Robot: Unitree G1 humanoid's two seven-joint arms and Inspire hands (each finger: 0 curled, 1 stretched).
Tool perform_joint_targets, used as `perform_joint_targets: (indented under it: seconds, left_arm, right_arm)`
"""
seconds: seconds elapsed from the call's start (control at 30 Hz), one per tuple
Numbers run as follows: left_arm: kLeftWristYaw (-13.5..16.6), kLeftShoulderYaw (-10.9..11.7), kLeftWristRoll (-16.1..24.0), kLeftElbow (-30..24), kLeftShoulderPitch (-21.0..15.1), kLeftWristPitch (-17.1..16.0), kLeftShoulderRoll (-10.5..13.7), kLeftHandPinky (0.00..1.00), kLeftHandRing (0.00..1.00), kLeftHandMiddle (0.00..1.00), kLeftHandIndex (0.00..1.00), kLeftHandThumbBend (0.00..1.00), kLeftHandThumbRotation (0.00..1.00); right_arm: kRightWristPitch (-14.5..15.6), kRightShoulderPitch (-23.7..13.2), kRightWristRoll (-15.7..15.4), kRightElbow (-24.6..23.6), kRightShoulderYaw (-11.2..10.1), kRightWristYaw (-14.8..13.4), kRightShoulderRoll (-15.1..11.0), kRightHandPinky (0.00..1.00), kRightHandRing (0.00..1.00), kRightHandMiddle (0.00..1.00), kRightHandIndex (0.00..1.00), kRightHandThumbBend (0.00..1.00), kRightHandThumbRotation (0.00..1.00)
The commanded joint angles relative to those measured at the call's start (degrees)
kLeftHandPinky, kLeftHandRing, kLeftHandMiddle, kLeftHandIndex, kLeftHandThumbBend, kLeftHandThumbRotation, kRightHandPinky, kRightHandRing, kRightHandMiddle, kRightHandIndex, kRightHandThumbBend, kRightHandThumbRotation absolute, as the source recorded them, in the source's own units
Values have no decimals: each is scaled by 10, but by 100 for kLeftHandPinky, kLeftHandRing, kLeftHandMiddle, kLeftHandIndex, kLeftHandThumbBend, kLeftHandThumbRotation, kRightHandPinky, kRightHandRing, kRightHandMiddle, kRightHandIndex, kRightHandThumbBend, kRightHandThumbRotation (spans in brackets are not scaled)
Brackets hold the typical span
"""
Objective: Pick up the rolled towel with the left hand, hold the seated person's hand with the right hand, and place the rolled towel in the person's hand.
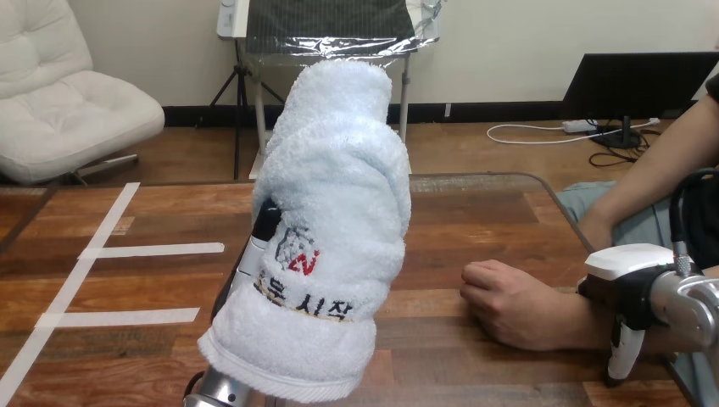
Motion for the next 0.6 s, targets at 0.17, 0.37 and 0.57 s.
perform_joint_targets:
  seconds: [0.17, 0.37, 0.57]
  left_arm:
    - [-4, 7, -21, -36, -17, -1, -42, 23, 31, 39, 48, 69, 0]
    - [-1, 6, -23, -38, -15, -1, -39, 23, 31, 39, 48, 70, 0]
    - [-2, 6, -22, -38, -14, -4, -39, 23, 31, 39, 48, 70, 0]
  right_arm:
    - [-6, -19, 9, 44, 10, -47, 24, 38, 48, 58, 73, 76, 1]
    - [-8, -18, 15, 61, 15, -65, 30, 32, 44, 55, 68, 76, 0]
    - [-14, -14, 25, 67, 13, -83, 32, 31, 43, 54, 59, 75, 0]
